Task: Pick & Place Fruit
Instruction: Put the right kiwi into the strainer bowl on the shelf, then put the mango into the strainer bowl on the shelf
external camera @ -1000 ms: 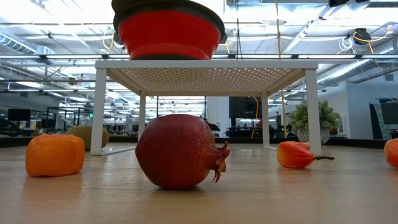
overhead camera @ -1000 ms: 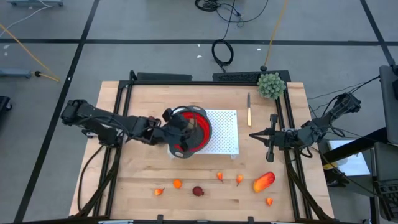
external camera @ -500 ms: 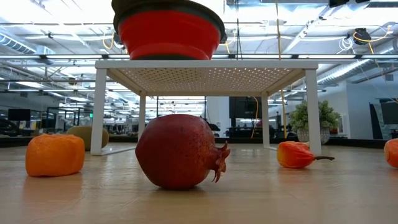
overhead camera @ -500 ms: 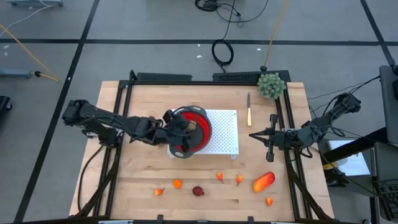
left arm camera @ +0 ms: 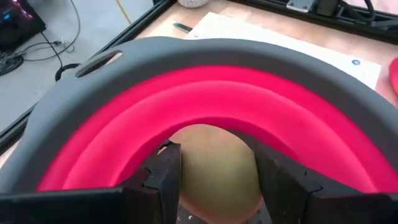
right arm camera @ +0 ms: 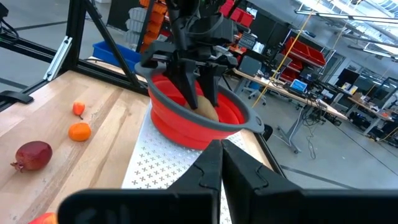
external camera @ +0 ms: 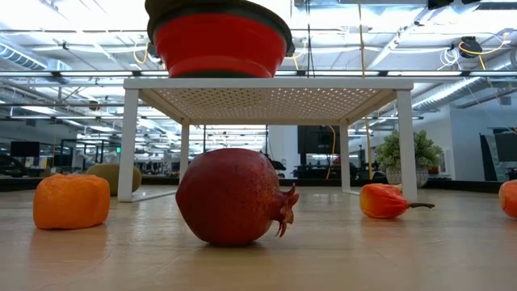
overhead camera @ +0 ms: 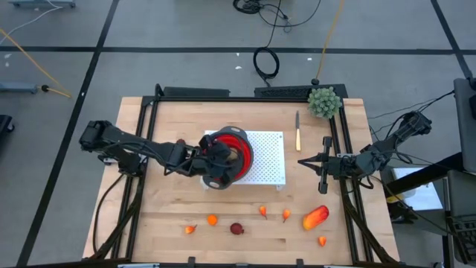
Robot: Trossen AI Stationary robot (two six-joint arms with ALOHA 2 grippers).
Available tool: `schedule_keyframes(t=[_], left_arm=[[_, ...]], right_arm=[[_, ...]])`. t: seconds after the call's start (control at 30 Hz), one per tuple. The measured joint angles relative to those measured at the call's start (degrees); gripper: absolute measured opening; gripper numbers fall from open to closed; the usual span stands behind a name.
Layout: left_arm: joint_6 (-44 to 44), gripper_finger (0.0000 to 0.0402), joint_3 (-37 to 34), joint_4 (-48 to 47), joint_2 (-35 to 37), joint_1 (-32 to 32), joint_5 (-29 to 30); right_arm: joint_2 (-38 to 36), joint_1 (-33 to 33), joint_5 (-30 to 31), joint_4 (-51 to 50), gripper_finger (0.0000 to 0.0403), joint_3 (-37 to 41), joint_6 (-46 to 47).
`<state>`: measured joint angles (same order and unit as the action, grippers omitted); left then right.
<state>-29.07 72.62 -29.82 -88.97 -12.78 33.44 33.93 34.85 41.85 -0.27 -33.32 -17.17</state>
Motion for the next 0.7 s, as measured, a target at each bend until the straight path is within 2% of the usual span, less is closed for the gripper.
schedule_keyframes(t=[0.17,0.33,0.7], left_arm=[[0.33,0.0173,0.0,0.02,0.0,0.0,-3.12],[0.25,0.0177,0.0,0.04,0.0,0.0,-3.42],[0.95,0.0257,0.0,0.06,0.02,0.0,-3.49]], right_arm=[[0.0,0.0,0.02,0.0,0.0,0.0,0.0],[0.0,0.0,0.02,0.0,0.0,0.01,0.0],[0.0,-0.01,0.02,0.0,0.0,0.0,0.0]])
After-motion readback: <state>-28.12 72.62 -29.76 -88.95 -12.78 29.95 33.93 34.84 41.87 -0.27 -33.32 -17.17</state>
